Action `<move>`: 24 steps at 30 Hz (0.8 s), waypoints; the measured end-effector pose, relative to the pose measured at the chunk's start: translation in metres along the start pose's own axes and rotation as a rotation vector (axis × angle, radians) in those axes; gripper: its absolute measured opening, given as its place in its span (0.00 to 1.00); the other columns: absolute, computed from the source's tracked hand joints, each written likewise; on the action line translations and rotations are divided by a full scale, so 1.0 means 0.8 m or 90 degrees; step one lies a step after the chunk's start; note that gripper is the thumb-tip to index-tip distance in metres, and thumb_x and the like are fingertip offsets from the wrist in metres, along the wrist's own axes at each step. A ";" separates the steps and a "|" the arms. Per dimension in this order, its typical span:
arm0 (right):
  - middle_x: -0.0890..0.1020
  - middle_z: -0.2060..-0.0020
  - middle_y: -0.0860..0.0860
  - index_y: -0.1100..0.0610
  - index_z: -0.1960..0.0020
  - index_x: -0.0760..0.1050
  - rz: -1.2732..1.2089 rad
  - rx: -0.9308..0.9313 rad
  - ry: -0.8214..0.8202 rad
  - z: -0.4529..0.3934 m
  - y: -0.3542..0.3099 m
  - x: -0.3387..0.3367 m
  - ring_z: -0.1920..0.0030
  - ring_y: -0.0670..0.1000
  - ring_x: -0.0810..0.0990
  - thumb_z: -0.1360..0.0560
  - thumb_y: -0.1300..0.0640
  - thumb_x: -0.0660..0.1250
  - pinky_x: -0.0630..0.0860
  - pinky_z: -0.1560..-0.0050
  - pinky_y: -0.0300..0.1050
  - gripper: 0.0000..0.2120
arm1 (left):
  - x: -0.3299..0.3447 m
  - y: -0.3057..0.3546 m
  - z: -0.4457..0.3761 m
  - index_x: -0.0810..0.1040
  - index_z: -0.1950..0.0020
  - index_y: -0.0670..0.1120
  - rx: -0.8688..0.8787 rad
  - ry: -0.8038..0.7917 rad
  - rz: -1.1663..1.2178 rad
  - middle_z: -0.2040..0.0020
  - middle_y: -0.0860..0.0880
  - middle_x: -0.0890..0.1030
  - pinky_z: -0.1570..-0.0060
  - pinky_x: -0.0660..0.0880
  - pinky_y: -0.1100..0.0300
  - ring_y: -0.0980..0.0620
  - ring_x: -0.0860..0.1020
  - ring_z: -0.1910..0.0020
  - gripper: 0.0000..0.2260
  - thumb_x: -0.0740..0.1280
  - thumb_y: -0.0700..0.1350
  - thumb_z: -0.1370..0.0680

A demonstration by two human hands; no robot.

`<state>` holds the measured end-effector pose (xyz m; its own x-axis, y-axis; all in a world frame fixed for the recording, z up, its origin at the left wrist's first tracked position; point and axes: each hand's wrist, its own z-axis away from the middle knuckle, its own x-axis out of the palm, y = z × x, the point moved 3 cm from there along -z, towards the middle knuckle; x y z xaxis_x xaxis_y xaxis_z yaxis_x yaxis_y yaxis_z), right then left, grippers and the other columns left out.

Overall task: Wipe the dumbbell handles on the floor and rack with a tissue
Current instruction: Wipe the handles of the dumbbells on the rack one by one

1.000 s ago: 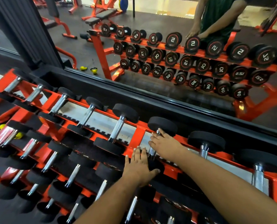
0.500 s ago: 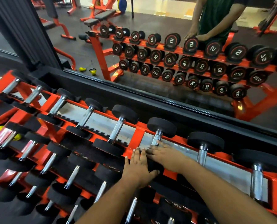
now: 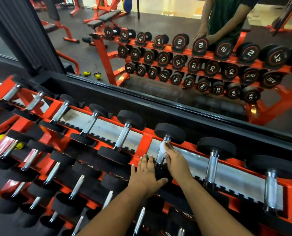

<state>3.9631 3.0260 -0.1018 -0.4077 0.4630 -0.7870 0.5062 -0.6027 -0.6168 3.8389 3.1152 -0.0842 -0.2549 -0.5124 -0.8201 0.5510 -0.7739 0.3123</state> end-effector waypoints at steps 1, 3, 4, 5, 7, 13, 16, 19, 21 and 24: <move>0.67 0.23 0.51 0.52 0.21 0.62 -0.018 0.016 0.010 0.002 -0.004 0.000 0.24 0.53 0.66 0.17 0.61 0.59 0.60 0.28 0.38 0.25 | 0.000 0.000 0.001 0.36 0.18 0.46 0.000 -0.001 -0.002 0.17 0.44 0.39 0.22 0.39 0.41 0.48 0.37 0.19 0.47 0.58 0.70 0.22; 0.69 0.25 0.54 0.52 0.21 0.62 -0.053 0.056 0.004 0.007 -0.007 0.003 0.26 0.54 0.69 0.17 0.62 0.59 0.65 0.30 0.40 0.25 | -0.001 0.001 0.001 0.36 0.18 0.46 0.002 0.000 -0.006 0.17 0.44 0.39 0.22 0.39 0.41 0.47 0.38 0.19 0.47 0.57 0.70 0.22; 0.71 0.26 0.54 0.52 0.21 0.63 -0.087 0.089 -0.004 0.010 -0.007 0.004 0.28 0.54 0.71 0.17 0.62 0.60 0.67 0.32 0.41 0.25 | -0.001 0.001 0.001 0.37 0.18 0.46 0.002 0.001 -0.007 0.17 0.44 0.39 0.22 0.39 0.41 0.47 0.38 0.19 0.47 0.57 0.70 0.22; 0.73 0.27 0.54 0.52 0.22 0.64 -0.128 0.123 -0.015 0.013 -0.005 0.005 0.30 0.53 0.73 0.18 0.62 0.62 0.69 0.35 0.40 0.25 | -0.001 0.001 0.001 0.37 0.18 0.46 0.001 0.001 -0.007 0.17 0.43 0.39 0.22 0.39 0.41 0.47 0.38 0.19 0.47 0.57 0.70 0.22; 0.75 0.29 0.52 0.52 0.22 0.65 -0.193 0.159 -0.035 0.019 -0.003 0.009 0.31 0.50 0.74 0.18 0.61 0.63 0.68 0.36 0.38 0.25 | -0.001 0.001 0.001 0.36 0.18 0.46 0.001 -0.002 -0.003 0.17 0.43 0.39 0.22 0.39 0.41 0.47 0.38 0.19 0.46 0.58 0.69 0.22; 0.74 0.29 0.54 0.50 0.19 0.59 -0.273 0.252 -0.038 0.012 -0.024 0.015 0.34 0.53 0.75 0.17 0.57 0.61 0.70 0.40 0.42 0.27 | -0.002 0.001 0.001 0.38 0.18 0.46 0.006 0.009 0.011 0.17 0.43 0.41 0.22 0.39 0.41 0.47 0.40 0.18 0.45 0.58 0.68 0.22; 0.73 0.29 0.56 0.53 0.20 0.61 -0.252 0.241 0.000 -0.004 -0.028 0.000 0.32 0.55 0.74 0.16 0.57 0.61 0.68 0.41 0.41 0.25 | 0.000 0.000 0.000 0.38 0.18 0.46 0.005 0.011 0.006 0.17 0.44 0.41 0.22 0.40 0.41 0.48 0.39 0.18 0.46 0.58 0.69 0.22; 0.72 0.28 0.55 0.54 0.21 0.62 -0.250 0.235 -0.034 0.002 -0.023 -0.001 0.31 0.54 0.73 0.17 0.56 0.61 0.68 0.38 0.41 0.25 | -0.001 -0.001 0.000 0.38 0.18 0.46 0.003 0.002 0.006 0.17 0.44 0.40 0.22 0.39 0.41 0.48 0.38 0.19 0.46 0.58 0.69 0.22; 0.72 0.27 0.53 0.53 0.21 0.62 -0.260 0.232 -0.083 0.021 -0.016 0.008 0.30 0.51 0.72 0.17 0.55 0.63 0.69 0.32 0.44 0.26 | -0.001 0.000 0.000 0.38 0.18 0.46 0.005 0.002 0.008 0.17 0.44 0.40 0.22 0.39 0.41 0.47 0.38 0.19 0.45 0.58 0.68 0.22; 0.72 0.27 0.50 0.53 0.21 0.63 -0.288 0.246 -0.114 0.029 -0.010 0.015 0.30 0.50 0.72 0.18 0.54 0.64 0.68 0.29 0.47 0.26 | -0.001 0.000 0.001 0.39 0.17 0.46 0.005 0.017 0.020 0.17 0.43 0.41 0.22 0.39 0.42 0.47 0.40 0.18 0.44 0.59 0.66 0.21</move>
<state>3.9362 3.0213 -0.1063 -0.6557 0.6318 -0.4135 -0.0451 -0.5794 -0.8138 3.8388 3.1154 -0.0828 -0.2159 -0.5262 -0.8225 0.5521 -0.7606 0.3417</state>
